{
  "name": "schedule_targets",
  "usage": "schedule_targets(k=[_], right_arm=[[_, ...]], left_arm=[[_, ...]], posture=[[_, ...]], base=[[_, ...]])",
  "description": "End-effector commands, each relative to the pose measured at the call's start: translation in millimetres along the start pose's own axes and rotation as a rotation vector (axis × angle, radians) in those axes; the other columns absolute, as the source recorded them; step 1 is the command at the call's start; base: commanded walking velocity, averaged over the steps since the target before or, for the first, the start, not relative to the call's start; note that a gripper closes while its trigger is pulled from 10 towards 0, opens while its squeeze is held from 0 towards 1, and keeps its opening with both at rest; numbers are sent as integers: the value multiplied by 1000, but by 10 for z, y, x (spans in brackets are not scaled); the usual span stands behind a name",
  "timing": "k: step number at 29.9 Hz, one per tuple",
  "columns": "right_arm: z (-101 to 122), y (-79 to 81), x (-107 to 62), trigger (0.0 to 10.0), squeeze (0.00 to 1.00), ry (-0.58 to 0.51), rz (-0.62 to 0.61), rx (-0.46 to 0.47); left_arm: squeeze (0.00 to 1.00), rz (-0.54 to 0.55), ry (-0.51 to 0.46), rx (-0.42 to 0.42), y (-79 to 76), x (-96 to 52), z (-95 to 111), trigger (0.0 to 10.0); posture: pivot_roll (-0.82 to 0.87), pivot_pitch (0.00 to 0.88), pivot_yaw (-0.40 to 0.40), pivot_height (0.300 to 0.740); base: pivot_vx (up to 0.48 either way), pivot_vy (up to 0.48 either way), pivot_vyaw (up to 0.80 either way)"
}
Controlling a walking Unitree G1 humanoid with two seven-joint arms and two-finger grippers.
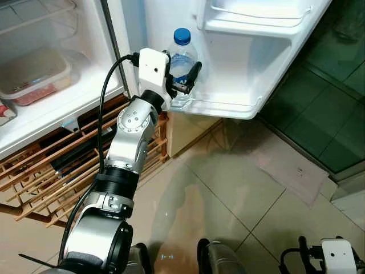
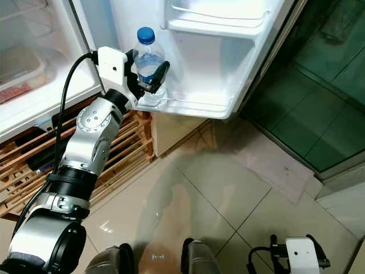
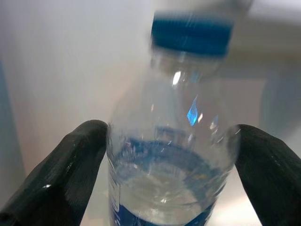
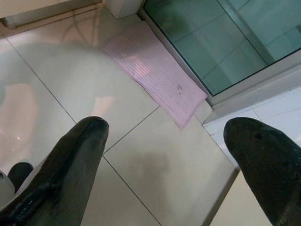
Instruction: Restocking fridge
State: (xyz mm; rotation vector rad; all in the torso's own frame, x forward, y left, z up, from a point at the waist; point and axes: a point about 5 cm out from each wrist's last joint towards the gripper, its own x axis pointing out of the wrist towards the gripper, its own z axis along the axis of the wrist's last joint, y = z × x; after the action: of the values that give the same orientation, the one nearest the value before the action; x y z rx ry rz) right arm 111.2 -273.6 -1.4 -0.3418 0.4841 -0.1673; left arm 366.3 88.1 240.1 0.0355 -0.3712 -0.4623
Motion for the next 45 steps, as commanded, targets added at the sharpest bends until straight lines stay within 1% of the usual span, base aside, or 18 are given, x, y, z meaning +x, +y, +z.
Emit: schedule_targets(k=[1,9,15,17,19,20,22,23,24,26,27,30,36,37,38,39,42,45], right_arm=[[-68,-88,-24,10000,0,28,-16,-3],[-78,-89,-12,10000,0,26,-11,-3],[-101,-71,15,10000,0,26,-14,-1],[-93,-44,76,10000,0,-7,-32,32],[-83,-33,102,10000,0,-23,-34,48],[-39,-10,183,10000,0,-66,-29,81],[-17,-2,221,10000,0,-85,-26,94],[282,87,458,10000,0,-162,-9,122],[282,87,458,10000,0,-162,-9,122],[781,220,696,10000,0,-254,12,135],[933,257,750,10000,0,-281,19,138],[1151,304,888,10000,0,-324,35,165],[1380,303,990,10000,0,-383,49,250],[1380,303,990,10000,0,-383,49,250],[1364,318,962,10000,0,-377,85,260],[1356,328,938,10000,0,-373,92,269],[1309,356,911,10000,0,-361,91,283],[1285,455,897,10000,0,-351,88,297]], left_arm=[[0,10,-28,18,3,13,96,10000],[0,112,-14,72,143,-6,131,10000],[0,130,-3,80,227,-67,142,10000],[0,123,46,57,229,-274,27,10000],[0,107,61,53,203,-354,-15,10000],[0,81,95,24,133,-517,-119,10000],[0,75,110,5,105,-584,-158,10000],[0,70,141,-24,22,-753,-235,10000],[0,70,141,-24,22,-753,-235,10000],[0,67,151,-36,-44,-866,-275,10000],[0,66,153,-36,-64,-892,-292,10000],[0,91,183,-63,-140,-1059,-430,10000],[0,276,358,-71,-166,-1678,-861,10000],[0,276,358,-71,-166,-1678,-861,10000],[0,327,403,-57,-153,-1938,-962,10000],[0,344,432,-48,-134,-2040,-1004,10000],[0,325,469,-12,-119,-2105,-1047,10000],[0,309,436,3,-58,-1941,-1006,10000]], posture=[[-168,156,-71,740],[-167,157,-69,740],[-151,133,-60,740],[-126,89,-48,740],[-122,81,-46,740],[-102,47,-43,740],[-97,40,-44,740],[-70,11,-50,740],[-70,11,-50,740],[-43,0,-57,740],[-35,0,-61,740],[12,0,-88,740],[37,0,-114,740],[37,0,-114,740],[39,0,-107,740],[45,0,-103,740],[48,0,-99,740],[27,0,-65,740]], base=[[0,0,0],[0,0,0],[0,0,0],[0,0,0],[0,0,0],[0,0,0],[0,0,0],[0,0,0],[0,0,0],[0,0,0],[0,0,0],[0,0,0],[0,0,0],[0,0,0],[0,0,0],[0,0,0],[0,0,0],[0,0,0]])
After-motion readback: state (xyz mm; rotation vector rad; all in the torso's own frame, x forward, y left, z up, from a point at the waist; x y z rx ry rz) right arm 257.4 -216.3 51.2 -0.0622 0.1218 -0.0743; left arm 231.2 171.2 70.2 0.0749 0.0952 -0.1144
